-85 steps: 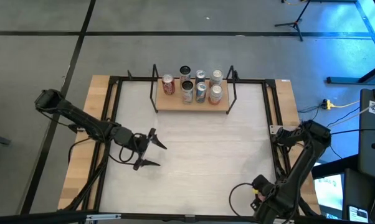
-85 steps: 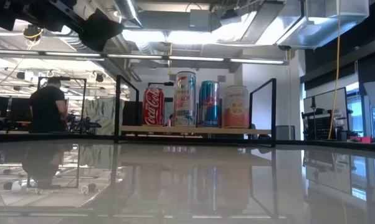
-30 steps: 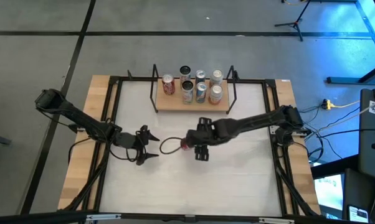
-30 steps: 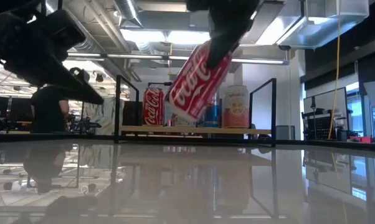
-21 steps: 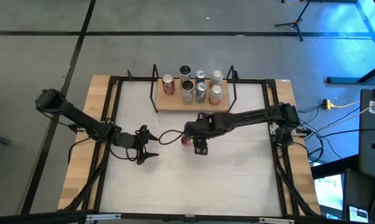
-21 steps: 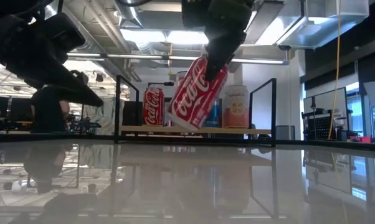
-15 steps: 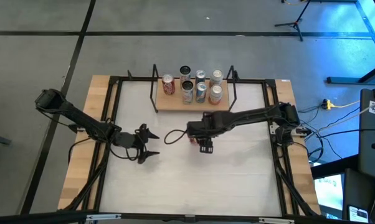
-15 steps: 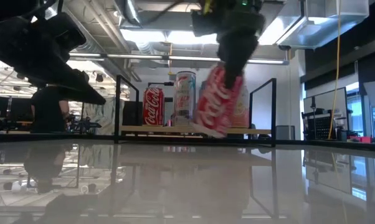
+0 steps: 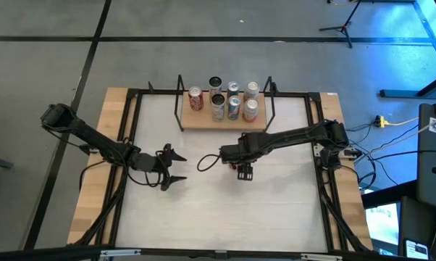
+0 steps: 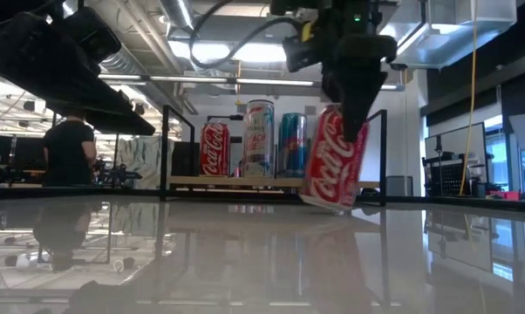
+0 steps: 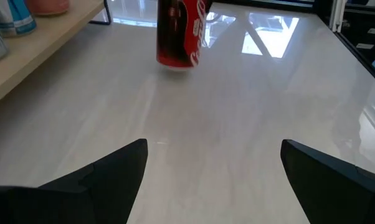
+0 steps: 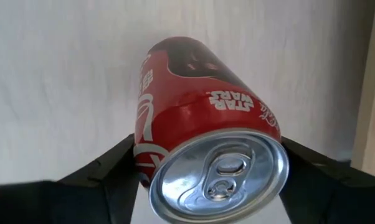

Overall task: Place canned beverage on shelf
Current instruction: Move the red soda can to the center of the table, then put the red soda can on the shelf

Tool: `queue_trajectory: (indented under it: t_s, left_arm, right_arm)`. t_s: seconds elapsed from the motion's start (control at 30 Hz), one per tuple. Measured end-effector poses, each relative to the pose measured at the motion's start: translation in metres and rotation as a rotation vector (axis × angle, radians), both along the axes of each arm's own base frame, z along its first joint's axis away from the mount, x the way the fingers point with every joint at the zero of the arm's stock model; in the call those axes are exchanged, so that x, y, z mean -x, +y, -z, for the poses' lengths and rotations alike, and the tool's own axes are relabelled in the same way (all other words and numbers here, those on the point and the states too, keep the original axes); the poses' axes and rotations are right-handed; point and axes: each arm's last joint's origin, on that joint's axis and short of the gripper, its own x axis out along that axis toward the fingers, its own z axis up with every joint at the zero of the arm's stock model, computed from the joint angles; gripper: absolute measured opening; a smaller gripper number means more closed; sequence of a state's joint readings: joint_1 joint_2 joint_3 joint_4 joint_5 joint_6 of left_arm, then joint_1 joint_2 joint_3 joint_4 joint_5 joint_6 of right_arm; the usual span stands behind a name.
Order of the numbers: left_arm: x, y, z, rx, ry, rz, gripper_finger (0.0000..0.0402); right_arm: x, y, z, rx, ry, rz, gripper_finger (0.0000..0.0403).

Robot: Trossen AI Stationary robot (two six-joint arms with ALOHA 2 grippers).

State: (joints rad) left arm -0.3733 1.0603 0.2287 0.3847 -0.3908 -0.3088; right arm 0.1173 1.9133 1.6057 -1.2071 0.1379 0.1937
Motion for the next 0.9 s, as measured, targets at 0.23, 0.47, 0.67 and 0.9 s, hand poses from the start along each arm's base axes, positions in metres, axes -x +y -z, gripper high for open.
queue_trajectory:
  t_s: [0.23, 0.47, 0.67, 0.9]
  left_arm:
    - [-0.001, 0.0, -0.001, 0.003, -0.013, 0.0, 0.0357]
    - [-0.001, 0.0, -0.001, 0.002, -0.013, 0.001, 0.0357]
    - [-0.001, -0.001, -0.001, 0.006, -0.011, 0.013, 0.0357]
    - [0.0, -0.001, -0.001, 0.006, -0.008, 0.015, 0.0357]
  right_arm:
    - [-0.004, 0.001, -0.001, -0.006, -0.05, -0.001, 0.0383]
    - [0.001, 0.009, -0.013, -0.009, -0.085, -0.033, 0.0319]
    - [0.021, 0.031, -0.043, 0.063, -0.202, -0.091, 0.0296]
    - [0.064, 0.024, -0.054, 0.045, -0.48, -0.013, 0.0293]
